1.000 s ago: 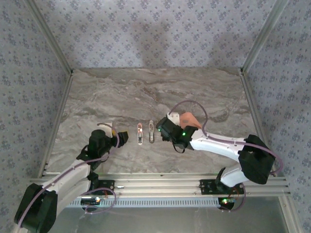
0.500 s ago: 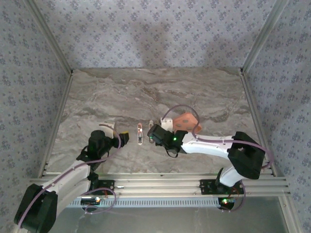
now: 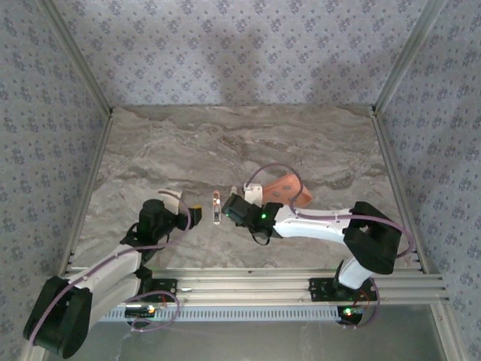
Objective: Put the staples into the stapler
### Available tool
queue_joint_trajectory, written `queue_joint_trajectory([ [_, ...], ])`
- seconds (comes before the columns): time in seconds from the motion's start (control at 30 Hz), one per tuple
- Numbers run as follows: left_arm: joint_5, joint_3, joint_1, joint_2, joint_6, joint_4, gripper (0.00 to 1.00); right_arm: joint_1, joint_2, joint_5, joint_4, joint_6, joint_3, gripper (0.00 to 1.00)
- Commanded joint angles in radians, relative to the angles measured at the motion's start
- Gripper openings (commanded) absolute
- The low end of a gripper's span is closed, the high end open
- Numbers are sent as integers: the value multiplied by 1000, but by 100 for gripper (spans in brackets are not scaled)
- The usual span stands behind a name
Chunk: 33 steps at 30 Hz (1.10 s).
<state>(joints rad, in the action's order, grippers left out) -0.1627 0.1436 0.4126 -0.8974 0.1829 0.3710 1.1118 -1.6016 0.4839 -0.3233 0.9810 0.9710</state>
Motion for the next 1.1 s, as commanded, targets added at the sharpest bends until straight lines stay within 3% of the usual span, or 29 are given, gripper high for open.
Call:
queue_joint_trajectory([
  [0.0,-71,29,5,-6,-23,35,76,9,-19,35,-16,28,28,18],
  [1.07,-54,22,8,18,-33,23,77,-18,-171,-39,-25,-33,170,18],
])
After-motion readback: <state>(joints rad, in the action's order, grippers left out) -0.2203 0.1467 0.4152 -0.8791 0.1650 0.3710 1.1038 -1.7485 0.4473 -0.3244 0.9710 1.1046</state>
